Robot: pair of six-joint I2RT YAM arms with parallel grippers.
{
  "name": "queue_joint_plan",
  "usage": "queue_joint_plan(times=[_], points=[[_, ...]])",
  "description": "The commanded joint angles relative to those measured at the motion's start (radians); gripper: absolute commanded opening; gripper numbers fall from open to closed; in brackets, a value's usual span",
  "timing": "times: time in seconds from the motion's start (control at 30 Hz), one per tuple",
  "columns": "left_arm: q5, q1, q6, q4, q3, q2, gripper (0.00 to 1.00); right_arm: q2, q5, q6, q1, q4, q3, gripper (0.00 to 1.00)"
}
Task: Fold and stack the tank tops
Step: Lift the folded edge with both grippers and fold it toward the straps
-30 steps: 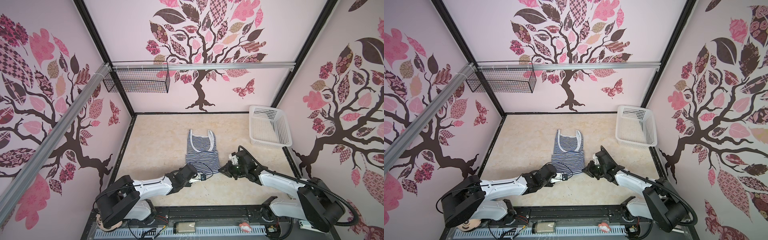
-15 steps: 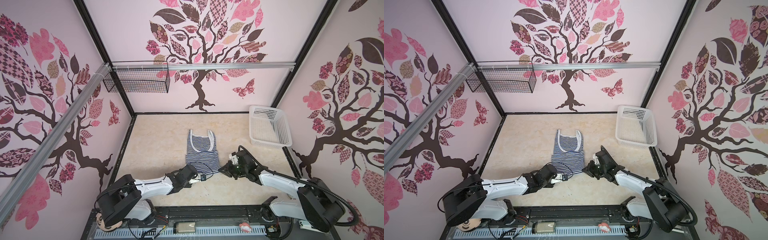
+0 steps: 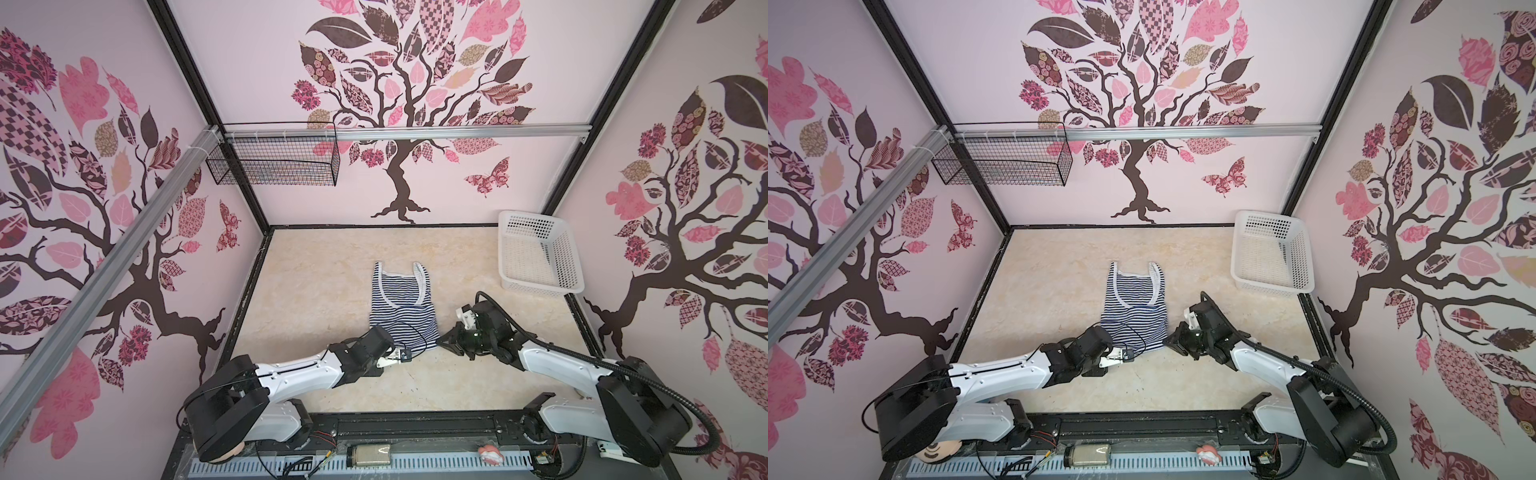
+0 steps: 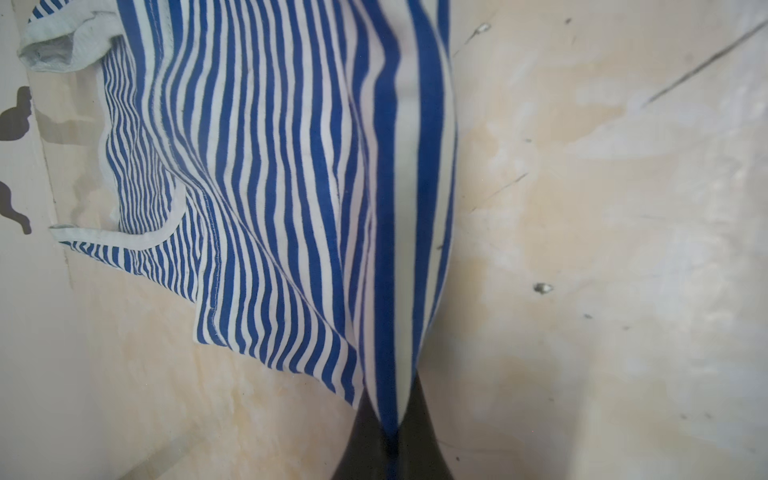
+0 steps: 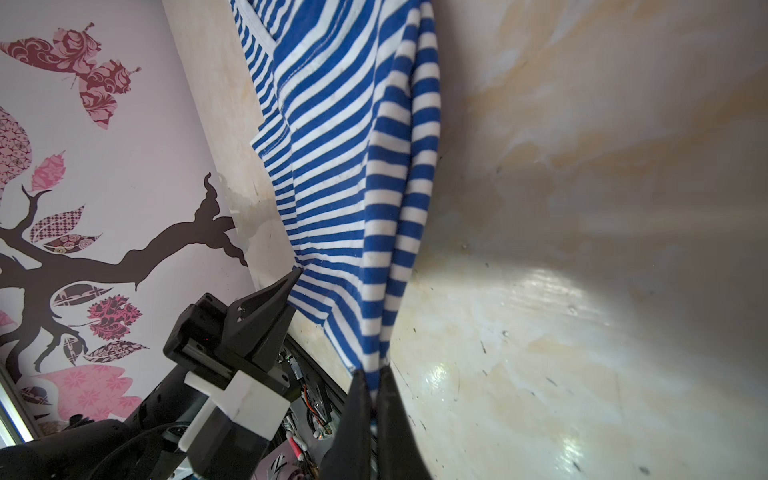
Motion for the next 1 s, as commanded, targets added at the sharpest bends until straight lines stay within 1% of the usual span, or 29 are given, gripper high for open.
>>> queue_joint_plan(times=[0.0, 0.17, 0.23, 0.37, 0.5, 0.57, 0.63, 0.7, 0.77, 0.83, 0.97], points=[[0.074, 0.001, -0.039, -0.133, 0.042, -0.057, 0.00, -0.068, -0.032, -0.007, -0.004, -0.039, 0.016, 0.04], [0.140, 0.000, -0.087, -0.267, 0.090, -0.130, 0.00, -0.181, -0.059, 0.045, -0.004, -0.067, -0.024, 0.03], [0.160, 0.001, -0.101, -0.320, 0.109, -0.161, 0.00, -0.238, -0.057, 0.058, -0.004, -0.103, -0.022, 0.03], [0.221, 0.001, -0.128, -0.423, 0.168, -0.232, 0.00, -0.320, -0.061, 0.075, -0.004, -0.179, 0.019, 0.03], [0.227, 0.005, -0.136, -0.480, 0.247, -0.231, 0.00, -0.347, -0.055, 0.079, -0.004, -0.227, 0.080, 0.03], [0.216, 0.015, -0.130, -0.468, 0.270, -0.223, 0.00, -0.342, -0.039, 0.077, -0.004, -0.249, 0.118, 0.03], [0.215, 0.036, -0.118, -0.446, 0.286, -0.203, 0.00, -0.324, -0.035, 0.080, -0.004, -0.234, 0.140, 0.03], [0.238, 0.078, -0.103, -0.423, 0.304, -0.178, 0.00, -0.290, -0.051, 0.085, -0.004, -0.197, 0.156, 0.03], [0.296, 0.144, -0.091, -0.409, 0.327, -0.144, 0.00, -0.240, -0.067, 0.073, -0.004, -0.172, 0.181, 0.03], [0.315, 0.183, -0.076, -0.411, 0.349, -0.107, 0.00, -0.192, -0.069, 0.057, -0.004, -0.163, 0.208, 0.03], [0.314, 0.213, -0.049, -0.375, 0.381, -0.062, 0.00, -0.109, -0.079, 0.044, -0.019, -0.133, 0.266, 0.03]])
